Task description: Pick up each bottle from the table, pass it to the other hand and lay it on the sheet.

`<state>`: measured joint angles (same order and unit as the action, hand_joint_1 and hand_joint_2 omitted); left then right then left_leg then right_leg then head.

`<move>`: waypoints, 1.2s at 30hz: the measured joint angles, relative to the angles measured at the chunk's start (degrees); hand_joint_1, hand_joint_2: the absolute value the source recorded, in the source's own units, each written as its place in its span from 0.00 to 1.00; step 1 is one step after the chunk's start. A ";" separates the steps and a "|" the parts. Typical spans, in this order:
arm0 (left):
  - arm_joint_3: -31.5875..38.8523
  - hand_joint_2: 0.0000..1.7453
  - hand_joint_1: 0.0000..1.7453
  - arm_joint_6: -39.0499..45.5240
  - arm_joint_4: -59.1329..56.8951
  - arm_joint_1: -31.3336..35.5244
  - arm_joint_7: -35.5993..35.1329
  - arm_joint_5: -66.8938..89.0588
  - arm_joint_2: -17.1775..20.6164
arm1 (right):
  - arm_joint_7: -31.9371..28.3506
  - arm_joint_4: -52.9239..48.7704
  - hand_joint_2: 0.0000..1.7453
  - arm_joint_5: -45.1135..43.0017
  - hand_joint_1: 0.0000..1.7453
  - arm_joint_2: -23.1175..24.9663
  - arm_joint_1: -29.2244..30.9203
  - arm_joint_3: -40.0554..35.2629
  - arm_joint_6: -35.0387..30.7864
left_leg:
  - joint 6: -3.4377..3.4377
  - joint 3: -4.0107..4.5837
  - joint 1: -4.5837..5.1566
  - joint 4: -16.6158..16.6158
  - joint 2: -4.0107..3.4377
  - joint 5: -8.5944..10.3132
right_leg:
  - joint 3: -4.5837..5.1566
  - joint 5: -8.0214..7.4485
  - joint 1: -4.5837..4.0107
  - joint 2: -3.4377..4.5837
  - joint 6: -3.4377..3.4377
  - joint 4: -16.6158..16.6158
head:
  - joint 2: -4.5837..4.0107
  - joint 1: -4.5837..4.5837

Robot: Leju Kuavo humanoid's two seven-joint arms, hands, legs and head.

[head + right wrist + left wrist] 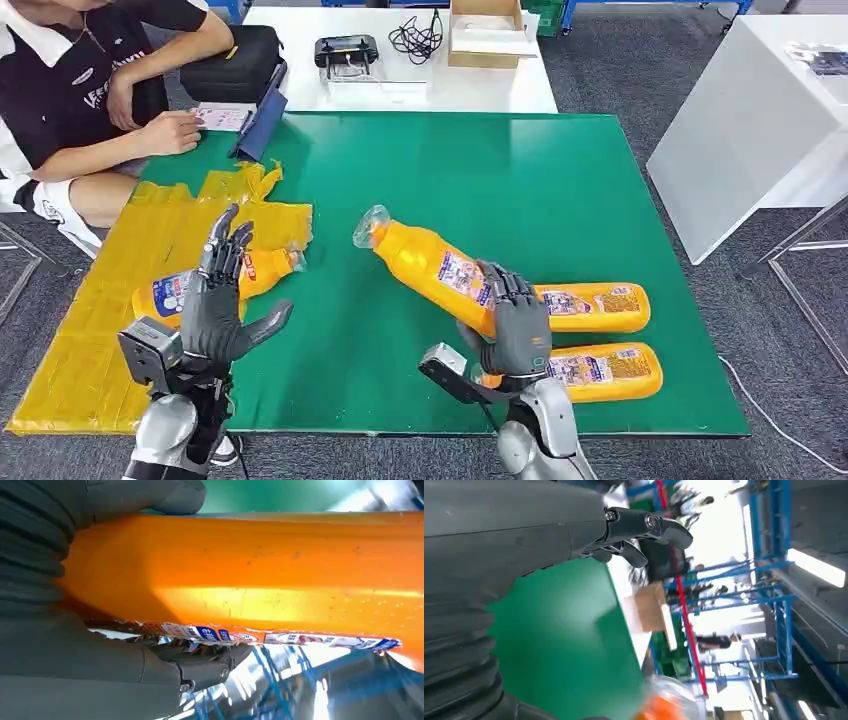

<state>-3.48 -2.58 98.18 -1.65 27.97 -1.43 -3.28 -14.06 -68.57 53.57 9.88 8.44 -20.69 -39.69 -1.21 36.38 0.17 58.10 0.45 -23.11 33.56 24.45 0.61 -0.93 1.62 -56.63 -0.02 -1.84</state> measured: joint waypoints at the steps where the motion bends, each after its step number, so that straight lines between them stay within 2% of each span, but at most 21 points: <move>1: -0.26 1.00 0.00 -1.01 -0.61 0.09 -0.46 -1.18 -0.07 | -3.10 -1.22 1.00 -1.09 1.00 0.81 -0.66 1.90 -0.02 | 0.00 0.00 -0.01 0.00 -0.01 0.00 | 0.03 0.00 0.00 0.01 0.00 0.00 | 0.00 0.00; 4: -1.51 1.00 0.00 -4.11 -2.78 0.59 -1.70 -4.59 -0.13 | -11.41 -4.61 1.00 -4.33 1.00 3.41 -2.44 7.19 -0.07 | 0.01 0.00 -0.02 0.00 -0.07 0.00 | 0.04 0.00 -0.01 0.01 0.00 0.00 | 0.00 0.00; 6: -2.53 1.00 0.00 -6.42 -4.49 1.20 -2.36 -6.74 -0.13 | -14.65 -6.22 1.00 -6.33 1.00 4.91 -3.13 9.72 -0.11 | 0.01 0.00 -0.02 0.00 -0.10 0.00 | 0.03 0.00 -0.01 0.01 -0.01 0.00 | 0.00 -0.02; 17: -7.15 1.00 0.00 -12.09 -9.03 3.74 -3.23 -11.17 -0.13 | -13.50 -5.53 1.00 -9.53 1.00 5.05 -2.59 6.93 -0.02 | 0.00 0.05 0.00 0.00 -0.15 0.00 | 0.02 -0.02 0.00 0.02 0.00 0.00 | 0.00 0.00; 25: -11.72 1.00 0.00 -14.07 -10.71 6.05 -3.08 -12.30 -0.13 | -12.62 4.17 1.00 -10.75 1.00 4.65 3.11 -2.75 1.77 | 0.01 0.05 -0.04 0.00 -0.15 0.02 | 0.04 -0.02 -0.04 0.02 0.00 -0.02 | 0.00 0.02; 36: -14.03 1.00 0.00 -14.09 -13.28 8.07 -3.06 -14.90 -0.13 | -11.36 11.30 1.00 -3.45 1.00 5.59 6.58 -12.86 -0.44 | 0.01 0.09 -0.04 0.00 -0.17 0.02 | 0.11 -0.01 -0.02 0.03 -0.01 -0.02 | 0.00 -0.02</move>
<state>-17.51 -16.68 84.89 6.42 24.92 -16.33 -3.41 -25.42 -57.27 50.12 15.47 15.02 -33.55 -40.13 -1.20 36.47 0.14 58.10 0.28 -23.09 33.67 24.43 0.59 -0.90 1.62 -56.65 -0.02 -1.86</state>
